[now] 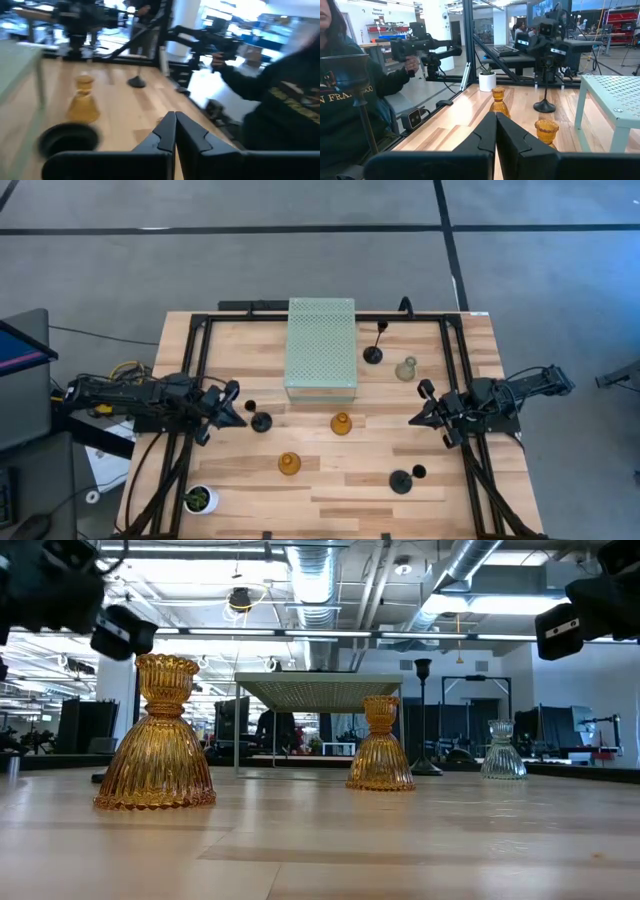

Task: Pick & Place candle stick holders
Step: Put the bottom black candle holder on the shelf

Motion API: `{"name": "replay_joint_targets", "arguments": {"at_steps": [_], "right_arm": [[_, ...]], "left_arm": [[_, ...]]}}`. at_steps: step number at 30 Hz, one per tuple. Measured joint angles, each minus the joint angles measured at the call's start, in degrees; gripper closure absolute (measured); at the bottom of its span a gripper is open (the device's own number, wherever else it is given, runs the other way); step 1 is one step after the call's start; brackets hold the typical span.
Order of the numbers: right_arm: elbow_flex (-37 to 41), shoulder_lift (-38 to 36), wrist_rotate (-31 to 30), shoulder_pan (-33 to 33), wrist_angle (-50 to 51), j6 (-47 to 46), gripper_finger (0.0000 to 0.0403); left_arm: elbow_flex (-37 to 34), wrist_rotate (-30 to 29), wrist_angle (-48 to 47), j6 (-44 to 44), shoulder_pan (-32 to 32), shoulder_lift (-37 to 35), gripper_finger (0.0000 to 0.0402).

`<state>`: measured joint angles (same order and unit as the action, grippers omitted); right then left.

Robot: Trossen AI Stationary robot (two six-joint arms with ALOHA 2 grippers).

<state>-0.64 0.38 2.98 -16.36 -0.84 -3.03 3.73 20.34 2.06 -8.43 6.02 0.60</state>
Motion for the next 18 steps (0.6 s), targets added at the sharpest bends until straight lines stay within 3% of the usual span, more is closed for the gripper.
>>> {"name": "replay_joint_targets", "arguments": {"at_steps": [8, 18], "right_arm": [[0.04, -0.02, 0.02, 0.00, -0.43, 0.02, 0.0403], [0.04, -0.02, 0.02, 0.02, -2.21, 0.07, 0.0403]], "left_arm": [[4.94, -0.81, -1.14, 2.80, 1.13, 0.37, 0.0395], [9.76, -16.80, -0.57, 10.05, -0.09, 0.37, 0.0395]]}}
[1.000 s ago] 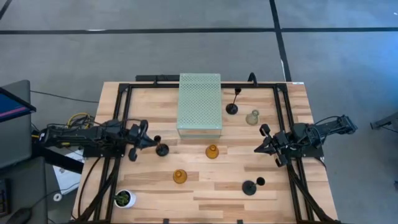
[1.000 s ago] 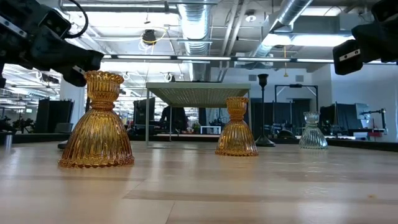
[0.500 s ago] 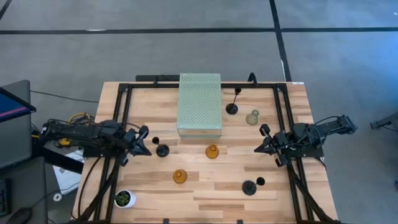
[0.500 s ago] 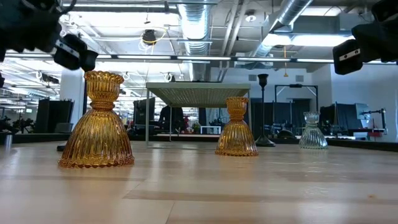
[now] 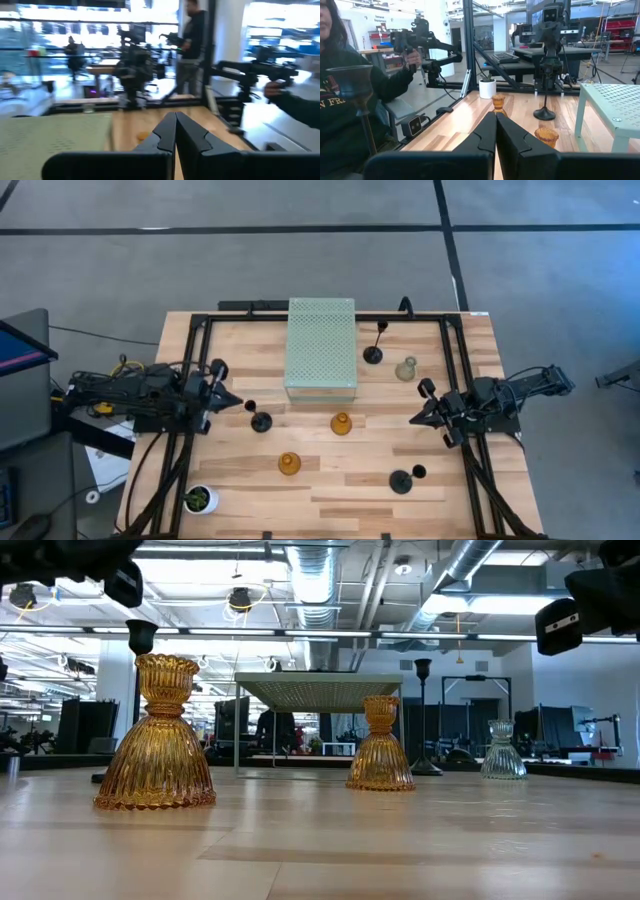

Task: Pick & Place candle stick holders
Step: Put the bottom black candle holder on the shelf

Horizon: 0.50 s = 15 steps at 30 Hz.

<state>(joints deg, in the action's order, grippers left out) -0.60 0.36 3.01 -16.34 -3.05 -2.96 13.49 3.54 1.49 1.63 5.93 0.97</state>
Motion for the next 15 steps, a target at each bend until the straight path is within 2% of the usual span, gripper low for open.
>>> {"name": "replay_joint_targets", "arguments": {"at_steps": [3, 10, 15], "right_arm": [[0.00, 0.00, 0.00, 0.00, -0.02, -0.02, 0.0403], [0.00, 0.00, -0.02, 0.00, -0.02, 0.98, 0.0403], [0.00, 0.00, -1.80, 0.00, -0.02, 1.86, 0.0403]], "left_arm": [[0.02, -1.77, 0.27, 0.79, 0.00, 0.00, 0.0395], [0.01, -3.00, 1.57, 8.85, 0.00, 0.00, 0.0395], [0.03, -5.65, 2.05, 10.16, 0.00, 0.00, 0.0395]]}}
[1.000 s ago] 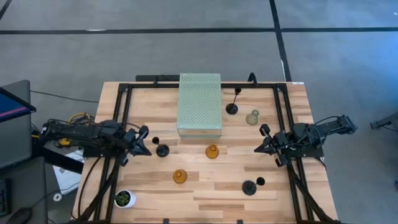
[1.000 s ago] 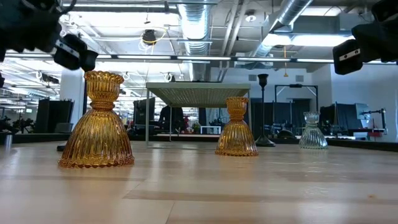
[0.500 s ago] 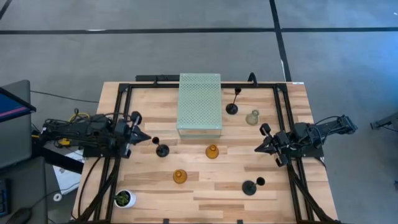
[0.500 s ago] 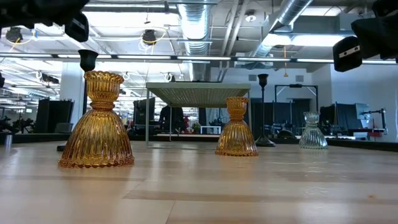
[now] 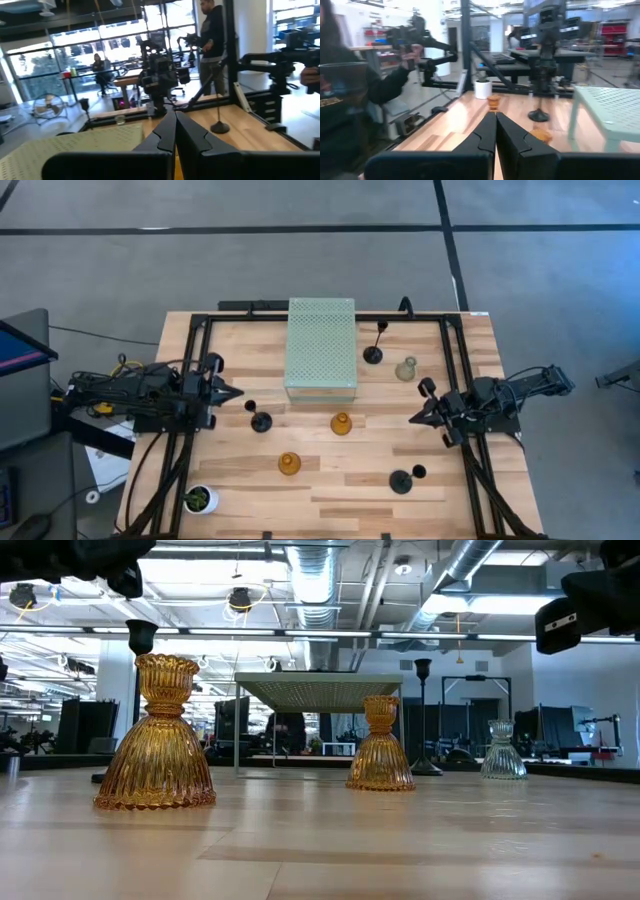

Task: Pick & Place candle stick holders
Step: Put the bottom black candle holder on the shelf

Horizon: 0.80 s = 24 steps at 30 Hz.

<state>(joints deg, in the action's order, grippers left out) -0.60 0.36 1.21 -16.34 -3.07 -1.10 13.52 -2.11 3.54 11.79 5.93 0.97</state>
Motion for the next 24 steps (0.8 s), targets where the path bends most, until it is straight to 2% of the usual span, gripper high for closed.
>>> {"name": "replay_joint_targets", "arguments": {"at_steps": [9, 24], "right_arm": [[0.00, 0.00, -10.32, 0.00, -0.02, 0.04, 0.0403], [-0.02, 0.00, -10.53, 0.00, -0.50, 0.04, 0.0403]], "left_arm": [[-0.02, -3.88, 0.47, 0.00, -0.01, 0.09, 0.0395], [-0.03, -3.46, 1.72, 0.11, 0.00, 7.91, 0.0395]]}}
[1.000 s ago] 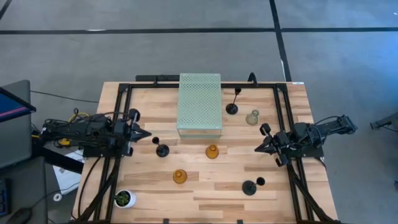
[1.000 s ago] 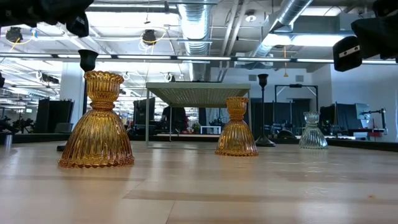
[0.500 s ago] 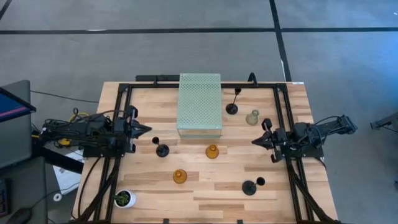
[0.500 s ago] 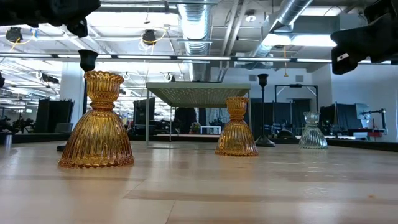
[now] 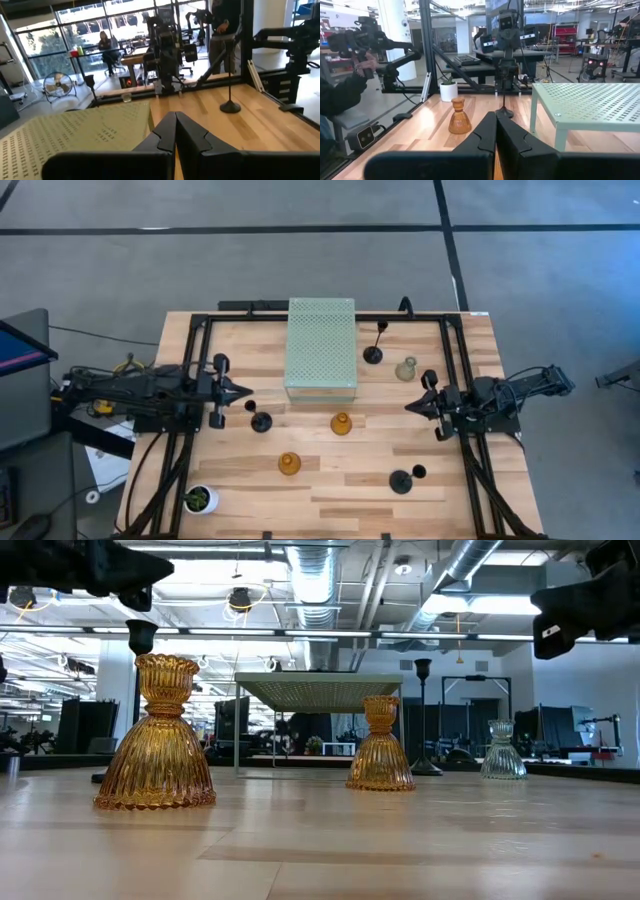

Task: Pick & Place candle stick holders
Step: Put the bottom black candle holder on the shelf

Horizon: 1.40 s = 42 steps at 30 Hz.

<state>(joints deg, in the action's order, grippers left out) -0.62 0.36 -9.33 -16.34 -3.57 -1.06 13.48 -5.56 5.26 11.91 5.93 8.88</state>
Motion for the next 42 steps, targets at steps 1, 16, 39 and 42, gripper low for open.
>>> {"name": "replay_joint_targets", "arguments": {"at_steps": [1, 16, 39, 42], "right_arm": [[0.00, 0.00, -0.02, 0.00, -0.43, 0.01, 0.0403], [-0.07, -0.02, -19.39, 0.02, -10.54, 9.54, 0.0403], [-15.40, -0.04, 6.70, -0.13, 24.33, -14.56, 0.0403], [-15.00, 0.02, 16.01, -0.47, 25.61, -20.09, 0.0403]], "left_arm": [[-0.01, 0.00, 1.18, 0.10, 0.00, 0.52, 0.0395], [-0.01, 0.02, 11.14, 0.30, 0.00, 2.87, 0.0395], [-0.01, 0.02, 11.99, -0.11, 0.00, 2.87, 0.0395], [-0.01, 0.02, 11.93, -0.13, 0.00, 2.99, 0.0395]]}}
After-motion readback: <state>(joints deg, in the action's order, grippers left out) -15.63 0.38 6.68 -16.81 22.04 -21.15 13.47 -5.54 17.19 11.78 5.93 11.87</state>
